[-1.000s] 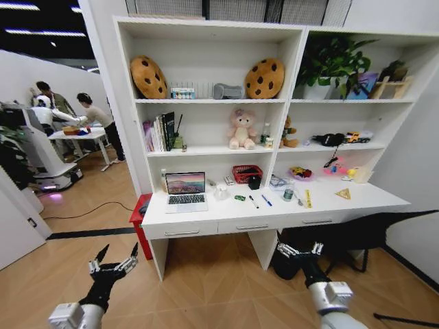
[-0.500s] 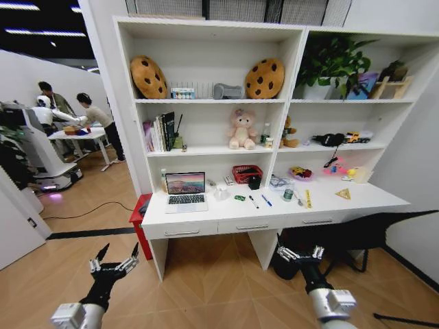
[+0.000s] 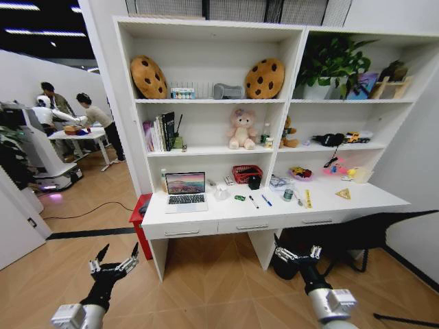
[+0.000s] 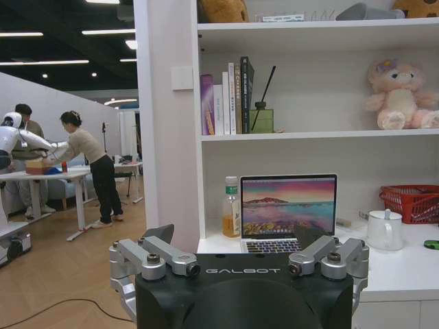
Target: Organize the objects on the table.
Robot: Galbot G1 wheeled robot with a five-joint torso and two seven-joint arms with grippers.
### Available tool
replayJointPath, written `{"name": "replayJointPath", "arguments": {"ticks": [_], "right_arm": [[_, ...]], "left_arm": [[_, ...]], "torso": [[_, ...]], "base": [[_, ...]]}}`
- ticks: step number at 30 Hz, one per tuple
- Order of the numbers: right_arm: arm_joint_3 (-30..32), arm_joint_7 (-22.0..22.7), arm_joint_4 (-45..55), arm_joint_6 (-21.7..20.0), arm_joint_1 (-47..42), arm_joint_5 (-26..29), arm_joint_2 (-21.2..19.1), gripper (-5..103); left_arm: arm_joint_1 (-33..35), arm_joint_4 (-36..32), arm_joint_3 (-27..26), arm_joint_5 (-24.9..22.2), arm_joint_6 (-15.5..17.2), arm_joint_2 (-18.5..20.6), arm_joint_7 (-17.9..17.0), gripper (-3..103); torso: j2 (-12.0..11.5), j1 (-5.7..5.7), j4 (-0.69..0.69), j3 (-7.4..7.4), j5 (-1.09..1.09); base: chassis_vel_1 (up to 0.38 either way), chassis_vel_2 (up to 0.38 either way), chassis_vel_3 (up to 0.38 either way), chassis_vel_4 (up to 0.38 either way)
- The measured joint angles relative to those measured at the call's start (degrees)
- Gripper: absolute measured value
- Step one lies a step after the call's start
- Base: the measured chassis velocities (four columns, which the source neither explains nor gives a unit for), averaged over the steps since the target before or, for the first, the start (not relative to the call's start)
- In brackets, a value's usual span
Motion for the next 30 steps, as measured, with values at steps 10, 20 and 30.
{"name": "replayJointPath", "arguments": {"ticks": [10,20,30], "right_arm": [[-0.34,-0.7,-0.26,-0.12,0.53,0.65,0.04,100],[-0.73,-1.07,-0.75,-0.39,0.72,1.1,0.52,100],[-0.54,-1.07,-0.72,-0.16,0.81,1.56,0.6,100]], "left_arm": [[0.49,-0.72,-0.34,0.01,0.09,-0.74,0.02,96],[0.77,-0.89,-0.19,0.85,0.09,-1.57,-0.13,97],[0.8,-0.87,0.06,1.46,0.06,-2.0,-0.05,96]], "torso": [[0.0,0.0,0.0,0.0,0.0],[0.0,0.0,0.0,0.0,0.0],[0.01,-0.01,0.0,0.0,0.0]], "base": [[0.0,0.0,0.0,0.0],[0.0,0.0,0.0,0.0],[-0.005,0.014,0.009,-0.007]]}}
